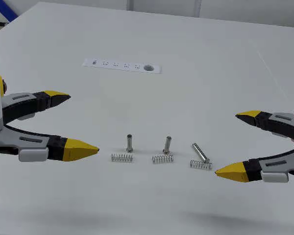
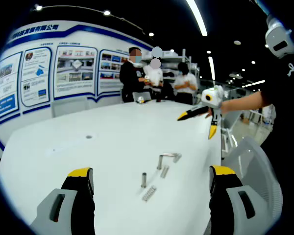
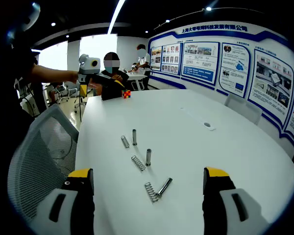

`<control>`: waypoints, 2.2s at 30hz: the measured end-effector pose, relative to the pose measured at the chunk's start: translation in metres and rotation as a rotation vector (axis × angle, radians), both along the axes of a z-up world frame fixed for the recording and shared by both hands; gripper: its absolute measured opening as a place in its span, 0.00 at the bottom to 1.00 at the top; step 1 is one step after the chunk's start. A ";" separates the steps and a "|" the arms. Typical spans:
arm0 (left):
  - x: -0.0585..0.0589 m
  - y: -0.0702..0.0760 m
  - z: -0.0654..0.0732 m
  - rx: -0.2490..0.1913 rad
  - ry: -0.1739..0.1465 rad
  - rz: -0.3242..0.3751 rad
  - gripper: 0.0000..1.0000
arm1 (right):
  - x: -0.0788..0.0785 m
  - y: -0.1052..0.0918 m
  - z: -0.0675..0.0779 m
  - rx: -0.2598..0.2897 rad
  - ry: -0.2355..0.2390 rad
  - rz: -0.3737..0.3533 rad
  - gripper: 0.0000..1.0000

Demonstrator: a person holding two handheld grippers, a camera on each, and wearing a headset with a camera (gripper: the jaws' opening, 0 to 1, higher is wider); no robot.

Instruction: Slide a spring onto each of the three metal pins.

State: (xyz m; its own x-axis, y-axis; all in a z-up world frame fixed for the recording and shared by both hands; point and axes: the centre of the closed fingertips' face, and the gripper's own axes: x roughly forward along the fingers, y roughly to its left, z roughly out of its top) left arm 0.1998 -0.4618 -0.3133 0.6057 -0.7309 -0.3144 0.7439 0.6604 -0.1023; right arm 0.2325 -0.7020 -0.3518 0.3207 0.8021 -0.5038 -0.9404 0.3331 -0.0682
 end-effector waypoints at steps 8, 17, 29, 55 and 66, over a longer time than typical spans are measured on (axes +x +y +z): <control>-0.001 -0.005 -0.004 0.012 0.012 -0.016 1.00 | 0.002 -0.002 0.002 0.011 0.001 -0.013 0.94; -0.006 -0.008 -0.011 0.028 0.030 -0.044 0.99 | 0.002 -0.003 0.001 0.014 0.008 -0.027 0.94; -0.006 -0.010 -0.011 0.008 0.029 -0.031 0.98 | -0.001 0.000 -0.002 0.006 0.018 -0.017 0.94; -0.005 -0.012 -0.022 -0.003 0.061 -0.036 0.90 | 0.008 -0.008 -0.021 -0.041 0.067 -0.037 0.92; -0.006 -0.010 -0.036 0.018 0.111 -0.032 0.93 | 0.010 0.002 -0.039 -0.073 0.119 -0.026 0.82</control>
